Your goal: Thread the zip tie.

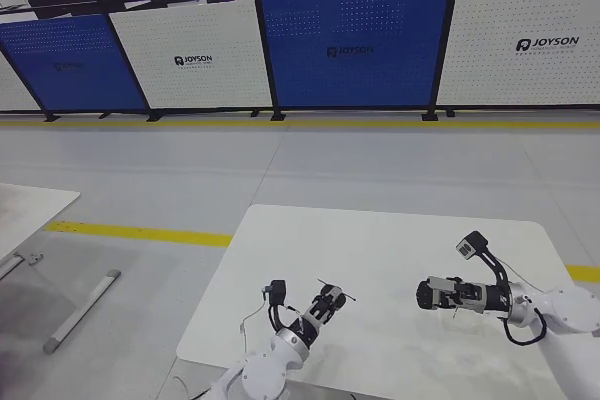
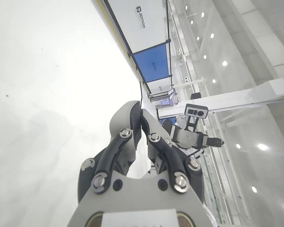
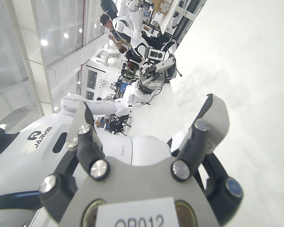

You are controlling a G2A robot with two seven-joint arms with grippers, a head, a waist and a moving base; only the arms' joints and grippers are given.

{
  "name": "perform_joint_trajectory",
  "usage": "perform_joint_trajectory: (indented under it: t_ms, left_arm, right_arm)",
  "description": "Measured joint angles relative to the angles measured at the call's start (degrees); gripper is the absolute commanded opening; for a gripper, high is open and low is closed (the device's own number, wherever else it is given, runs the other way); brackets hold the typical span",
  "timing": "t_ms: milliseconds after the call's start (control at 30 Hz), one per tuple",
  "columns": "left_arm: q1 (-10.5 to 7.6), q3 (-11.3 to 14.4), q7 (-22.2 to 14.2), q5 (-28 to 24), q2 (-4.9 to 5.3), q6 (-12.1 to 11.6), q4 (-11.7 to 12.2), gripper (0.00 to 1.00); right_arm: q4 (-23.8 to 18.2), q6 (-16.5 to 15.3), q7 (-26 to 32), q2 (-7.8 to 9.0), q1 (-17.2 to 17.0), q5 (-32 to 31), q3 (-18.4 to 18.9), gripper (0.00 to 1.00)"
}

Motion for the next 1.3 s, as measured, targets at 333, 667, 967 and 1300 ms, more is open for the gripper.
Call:
perform_joint_trajectory:
  t_ms: [333,667,967,1300]
  left_arm:
    - [0.15,-0.81,-0.34,2.62,0.29,2.38,0.03,0.0]
    - [3.27,-3.25,-0.3,-4.99,0.28,-6.53,-6.2,0.0]
    - [10.96,-8.17,-1.69,-10.65,0.87,-17.57,-17.5,0.0]
    - [13.02,-9.04,-2.5,-10.52,1.07,-18.26,-18.87,0.0]
  right_arm:
    - [0.0,0.0,0.0,0.0,0.0,0.0,0.0,1.0]
    - [0.0,0.0,0.0,0.0,0.0,0.0,0.0,1.0]
    - [0.0,0.0,0.0,0.0,0.0,0.0,0.0,1.0]
    - [0.0,0.0,0.0,0.0,0.0,0.0,0.0,1.0]
